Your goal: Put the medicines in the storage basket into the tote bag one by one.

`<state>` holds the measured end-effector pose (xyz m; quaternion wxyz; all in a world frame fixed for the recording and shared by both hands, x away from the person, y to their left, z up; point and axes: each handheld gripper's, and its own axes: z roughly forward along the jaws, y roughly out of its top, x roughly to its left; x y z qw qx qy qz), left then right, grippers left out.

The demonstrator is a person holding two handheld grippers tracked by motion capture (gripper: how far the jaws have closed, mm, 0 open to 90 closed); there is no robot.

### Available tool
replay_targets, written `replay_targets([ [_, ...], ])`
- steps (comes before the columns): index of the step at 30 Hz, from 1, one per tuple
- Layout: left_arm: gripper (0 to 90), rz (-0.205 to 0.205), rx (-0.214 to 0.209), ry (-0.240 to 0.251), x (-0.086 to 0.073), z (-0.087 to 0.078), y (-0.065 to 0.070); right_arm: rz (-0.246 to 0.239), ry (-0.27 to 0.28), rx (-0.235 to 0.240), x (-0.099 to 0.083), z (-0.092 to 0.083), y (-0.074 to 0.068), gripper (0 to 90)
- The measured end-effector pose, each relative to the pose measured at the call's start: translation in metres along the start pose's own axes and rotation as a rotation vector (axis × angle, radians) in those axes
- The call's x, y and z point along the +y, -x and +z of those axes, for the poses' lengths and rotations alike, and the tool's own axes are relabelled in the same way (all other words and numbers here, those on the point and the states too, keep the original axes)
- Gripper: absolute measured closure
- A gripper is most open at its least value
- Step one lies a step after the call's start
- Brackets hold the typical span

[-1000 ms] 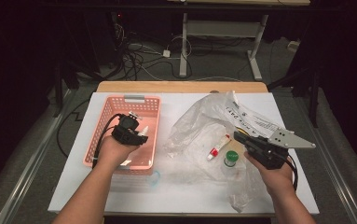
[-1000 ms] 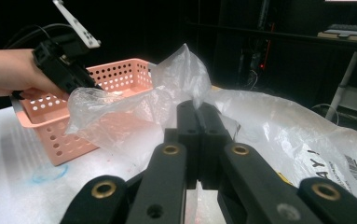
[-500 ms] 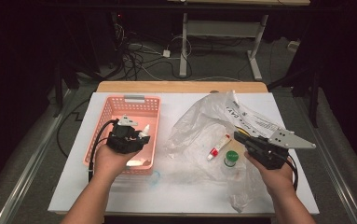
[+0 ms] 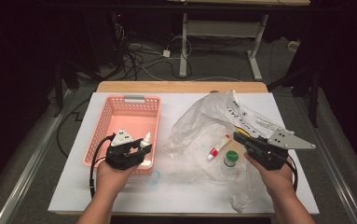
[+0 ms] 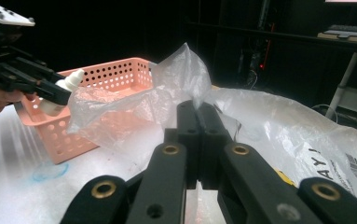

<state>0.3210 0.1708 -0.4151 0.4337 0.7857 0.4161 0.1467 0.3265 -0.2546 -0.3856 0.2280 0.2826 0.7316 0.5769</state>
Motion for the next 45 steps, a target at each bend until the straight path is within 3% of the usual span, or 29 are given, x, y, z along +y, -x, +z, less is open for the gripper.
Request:
replay_targets([
  [7,58.1,-0.009,-0.067,0.044,-0.003,-0.005,0.011,0.000,-0.002,0.004,0.000,0.000,-0.001,90.0],
  [22,58.1,0.040,-0.142,0.072,0.004,-0.004,0.038,-0.002,-0.002,0.003,0.001,0.000,-0.002,90.0],
  [34,58.1,0.082,-0.202,0.066,0.003,0.012,0.063,-0.004,-0.002,0.006,0.000,0.001,-0.002,90.0],
  [42,58.1,0.144,-0.239,0.025,0.008,0.034,0.090,0.000,-0.013,0.009,-0.002,0.003,-0.002,90.0],
  [45,58.0,0.150,-0.248,0.022,0.011,0.044,0.096,0.001,-0.014,0.008,-0.002,0.004,-0.002,90.0],
])
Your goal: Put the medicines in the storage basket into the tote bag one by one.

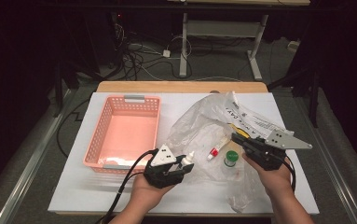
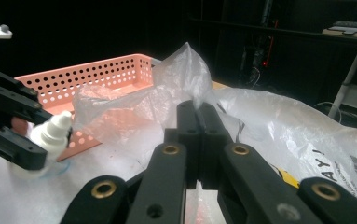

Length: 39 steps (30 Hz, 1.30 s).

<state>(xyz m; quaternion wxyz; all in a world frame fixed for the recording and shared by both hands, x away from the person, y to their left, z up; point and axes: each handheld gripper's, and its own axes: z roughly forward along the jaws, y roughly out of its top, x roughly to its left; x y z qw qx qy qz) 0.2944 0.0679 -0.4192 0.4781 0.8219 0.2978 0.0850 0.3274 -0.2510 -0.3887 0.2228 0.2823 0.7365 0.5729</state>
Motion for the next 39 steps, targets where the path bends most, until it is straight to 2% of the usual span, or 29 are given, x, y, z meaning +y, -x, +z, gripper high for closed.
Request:
replay_targets([
  [7,58.0,0.002,-0.006,0.013,0.011,0.029,0.003,-0.002,0.002,0.004,0.001,0.001,-0.001,90.0],
  [9,58.0,0.040,0.023,0.007,0.014,0.040,0.005,-0.005,0.001,0.006,0.001,0.001,-0.001,90.0],
  [11,58.0,0.049,0.031,0.006,0.016,0.050,0.005,-0.010,-0.001,0.008,0.001,0.002,-0.002,90.0],
  [15,58.0,0.058,0.053,0.003,0.020,0.071,0.000,-0.001,0.000,0.006,0.000,0.002,0.000,90.0],
  [18,58.0,0.038,0.068,-0.015,0.023,0.086,-0.007,0.003,0.000,0.006,-0.001,0.003,0.002,90.0],
  [21,58.0,0.022,0.074,-0.011,0.027,0.098,-0.014,0.006,-0.002,0.004,-0.002,0.003,0.003,90.0],
  [25,58.0,0.058,0.111,-0.015,0.030,0.112,-0.018,0.015,0.000,0.002,-0.002,0.003,0.005,90.0],
  [28,58.0,0.035,0.121,-0.007,0.030,0.122,-0.025,0.023,0.000,0.002,-0.002,0.002,0.006,90.0],
  [30,57.9,0.032,0.132,-0.016,0.030,0.129,-0.029,0.016,0.003,0.003,-0.002,0.002,0.006,90.0],
  [32,57.9,0.011,0.139,-0.025,0.030,0.135,-0.033,0.017,0.004,0.006,-0.002,0.002,0.006,90.0],
  [39,57.7,-0.004,0.145,-0.029,0.032,0.151,-0.032,0.022,0.007,0.006,-0.002,0.001,0.006,90.0],
])
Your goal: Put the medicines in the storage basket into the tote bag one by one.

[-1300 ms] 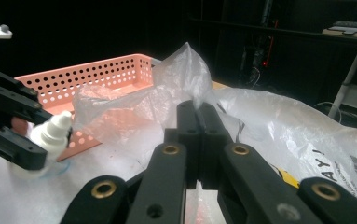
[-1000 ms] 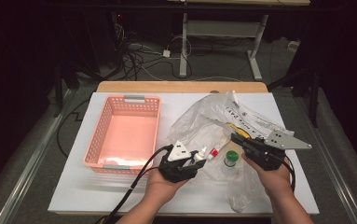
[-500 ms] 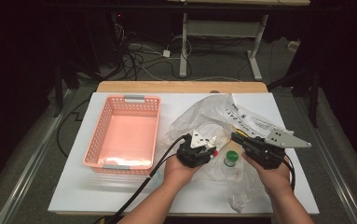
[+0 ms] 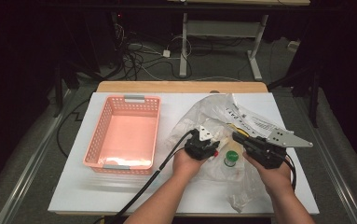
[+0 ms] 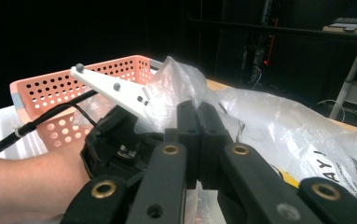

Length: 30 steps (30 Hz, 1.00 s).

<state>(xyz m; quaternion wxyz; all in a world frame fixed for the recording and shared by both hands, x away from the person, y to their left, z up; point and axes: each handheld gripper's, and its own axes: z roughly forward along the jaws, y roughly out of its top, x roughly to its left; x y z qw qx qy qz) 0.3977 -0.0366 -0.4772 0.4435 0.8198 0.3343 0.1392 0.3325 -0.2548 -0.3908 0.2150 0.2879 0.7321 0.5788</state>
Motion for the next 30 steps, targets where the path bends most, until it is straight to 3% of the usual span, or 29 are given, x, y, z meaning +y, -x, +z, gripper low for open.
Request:
replay_targets([
  [14,57.2,-0.017,0.011,0.001,0.003,0.005,-0.002,0.007,-0.004,0.005,-0.001,0.001,-0.001,90.0],
  [18,47.6,-0.015,0.036,0.013,0.008,0.000,-0.001,0.007,0.000,0.001,-0.001,-0.001,0.000,90.0],
  [20,44.1,-0.005,0.069,0.003,0.010,-0.005,-0.001,0.006,-0.001,0.001,-0.001,-0.001,0.001,90.0],
  [30,41.7,0.003,-0.031,0.010,0.006,-0.036,0.010,0.003,-0.001,0.002,0.000,-0.001,-0.001,90.0],
])
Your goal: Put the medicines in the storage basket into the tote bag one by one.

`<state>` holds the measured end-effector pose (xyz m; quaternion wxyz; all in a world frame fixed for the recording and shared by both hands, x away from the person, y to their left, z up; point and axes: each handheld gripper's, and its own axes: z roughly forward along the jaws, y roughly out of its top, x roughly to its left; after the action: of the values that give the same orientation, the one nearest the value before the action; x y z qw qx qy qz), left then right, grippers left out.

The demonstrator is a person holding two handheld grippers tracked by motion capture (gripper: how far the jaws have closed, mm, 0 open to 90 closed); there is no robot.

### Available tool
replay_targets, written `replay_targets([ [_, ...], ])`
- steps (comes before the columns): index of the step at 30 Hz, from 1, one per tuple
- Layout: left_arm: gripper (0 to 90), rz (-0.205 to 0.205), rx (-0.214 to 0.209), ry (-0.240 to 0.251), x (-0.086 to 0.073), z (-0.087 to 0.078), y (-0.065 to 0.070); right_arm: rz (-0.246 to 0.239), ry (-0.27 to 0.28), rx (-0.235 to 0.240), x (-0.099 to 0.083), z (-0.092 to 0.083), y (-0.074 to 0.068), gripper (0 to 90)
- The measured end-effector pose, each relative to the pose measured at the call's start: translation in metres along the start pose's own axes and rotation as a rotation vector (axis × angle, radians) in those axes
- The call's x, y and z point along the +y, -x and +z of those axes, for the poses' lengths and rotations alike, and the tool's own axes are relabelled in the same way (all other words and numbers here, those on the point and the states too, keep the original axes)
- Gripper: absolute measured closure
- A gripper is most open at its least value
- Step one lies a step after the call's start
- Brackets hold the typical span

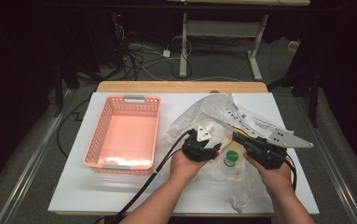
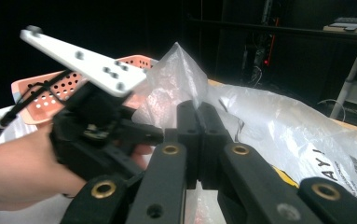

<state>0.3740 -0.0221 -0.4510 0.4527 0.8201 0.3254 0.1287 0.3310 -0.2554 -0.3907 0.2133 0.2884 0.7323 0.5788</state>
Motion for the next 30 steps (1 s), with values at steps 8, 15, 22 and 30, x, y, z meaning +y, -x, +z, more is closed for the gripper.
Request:
replay_targets([
  [8,40.1,0.031,-0.052,-0.022,-0.027,-0.033,0.011,-0.005,-0.003,-0.004,0.000,0.000,-0.001,90.0],
  [15,37.3,0.029,-0.069,-0.067,-0.055,-0.059,0.014,-0.005,-0.007,-0.002,-0.001,-0.001,-0.002,90.0],
  [22,29.1,0.013,-0.081,-0.184,-0.077,-0.066,0.011,-0.002,-0.018,-0.005,-0.003,0.001,-0.003,90.0],
  [30,1.8,-0.040,-0.028,-0.254,-0.079,-0.050,0.009,-0.014,-0.018,-0.005,-0.002,0.002,-0.005,90.0],
])
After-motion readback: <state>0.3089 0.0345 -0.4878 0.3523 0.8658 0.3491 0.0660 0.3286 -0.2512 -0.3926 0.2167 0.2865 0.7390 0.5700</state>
